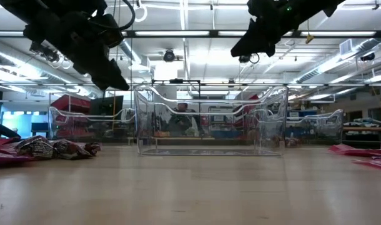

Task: Sort candy
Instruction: Put the brown chocolate bar into the top right transparent bin

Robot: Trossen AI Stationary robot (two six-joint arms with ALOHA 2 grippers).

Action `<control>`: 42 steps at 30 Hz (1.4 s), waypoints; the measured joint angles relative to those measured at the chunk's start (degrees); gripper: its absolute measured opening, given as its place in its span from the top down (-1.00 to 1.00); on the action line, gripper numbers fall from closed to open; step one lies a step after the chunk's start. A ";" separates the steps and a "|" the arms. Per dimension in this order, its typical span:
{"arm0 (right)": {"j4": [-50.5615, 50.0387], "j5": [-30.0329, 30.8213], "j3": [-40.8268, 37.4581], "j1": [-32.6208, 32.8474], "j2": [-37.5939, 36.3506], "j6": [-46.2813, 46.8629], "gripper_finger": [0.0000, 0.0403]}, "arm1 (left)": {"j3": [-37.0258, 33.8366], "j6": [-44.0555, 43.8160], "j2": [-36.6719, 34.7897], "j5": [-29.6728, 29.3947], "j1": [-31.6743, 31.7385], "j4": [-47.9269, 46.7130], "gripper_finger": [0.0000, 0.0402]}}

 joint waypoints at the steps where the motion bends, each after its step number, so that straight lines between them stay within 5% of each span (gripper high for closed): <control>1: 0.00 0.00 0.00 0.02 0.02 0.31 0.80 | 0.00 -0.60 0.11 0.15 0.00 -0.55 0.36; 10: 0.94 0.00 -1.37 0.02 0.02 0.84 0.81 | -0.09 -5.87 5.04 8.62 -2.98 -4.64 0.09; 27: 2.64 0.02 -1.95 0.02 0.04 -0.35 0.81 | -0.13 0.72 16.72 0.16 -6.97 -3.30 -0.25; 42: 2.62 0.00 -1.95 0.02 0.04 -0.65 0.80 | 0.28 2.27 21.07 -1.11 -6.99 -3.76 -0.12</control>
